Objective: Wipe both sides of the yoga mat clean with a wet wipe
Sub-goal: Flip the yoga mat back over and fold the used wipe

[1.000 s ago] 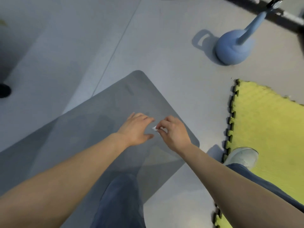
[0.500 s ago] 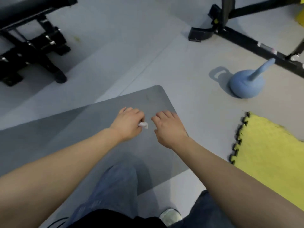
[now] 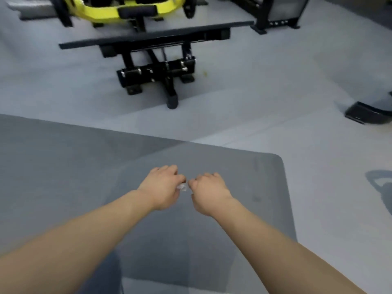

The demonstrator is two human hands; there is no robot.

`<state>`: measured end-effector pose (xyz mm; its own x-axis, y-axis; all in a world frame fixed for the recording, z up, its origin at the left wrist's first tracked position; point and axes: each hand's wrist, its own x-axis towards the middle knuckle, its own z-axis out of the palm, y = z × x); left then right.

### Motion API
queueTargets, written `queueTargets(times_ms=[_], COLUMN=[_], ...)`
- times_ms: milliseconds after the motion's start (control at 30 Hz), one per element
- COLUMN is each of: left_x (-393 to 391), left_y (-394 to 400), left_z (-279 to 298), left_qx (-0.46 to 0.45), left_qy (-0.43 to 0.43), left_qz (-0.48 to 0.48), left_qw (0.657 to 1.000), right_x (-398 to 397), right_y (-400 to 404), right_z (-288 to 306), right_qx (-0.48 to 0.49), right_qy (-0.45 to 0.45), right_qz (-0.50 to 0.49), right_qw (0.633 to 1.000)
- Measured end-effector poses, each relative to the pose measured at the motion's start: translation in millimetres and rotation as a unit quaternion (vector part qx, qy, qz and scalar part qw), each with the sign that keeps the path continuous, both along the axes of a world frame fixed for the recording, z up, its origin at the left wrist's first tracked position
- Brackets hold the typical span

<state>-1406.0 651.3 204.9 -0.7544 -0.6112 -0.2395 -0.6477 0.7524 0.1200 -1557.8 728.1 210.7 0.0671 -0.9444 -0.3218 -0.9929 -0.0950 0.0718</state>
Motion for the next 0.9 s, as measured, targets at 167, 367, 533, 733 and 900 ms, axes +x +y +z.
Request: queueTargets(times_ms=[167, 367, 533, 733, 900], left_x=[70, 168, 249, 378, 444], left_y=[-26, -26, -59, -142, -224], left_z=[-39, -40, -65, -103, -121], left_qx=[0.006, 0.008, 0.029, 0.02, 0.004], left_qy=[-0.151, -0.193, -0.216, -0.217, -0.209], left_qz=[0.085, 0.108, 0.058, 0.005, -0.013], left_qw=[0.985, 0.975, 0.974, 0.976, 0.978], right_x=[63, 150, 221, 335, 421], right_y=[-40, -56, -92, -146, -179], right_z=[-59, -86, -101, -123, -138], right_qx=[0.024, 0.061, 0.052, 0.05, 0.068], right_qy=[0.0, -0.041, -0.014, 0.02, 0.028], right_qz=[0.036, 0.096, 0.141, 0.096, 0.008], right_qw=[0.999, 0.993, 0.989, 0.994, 0.997])
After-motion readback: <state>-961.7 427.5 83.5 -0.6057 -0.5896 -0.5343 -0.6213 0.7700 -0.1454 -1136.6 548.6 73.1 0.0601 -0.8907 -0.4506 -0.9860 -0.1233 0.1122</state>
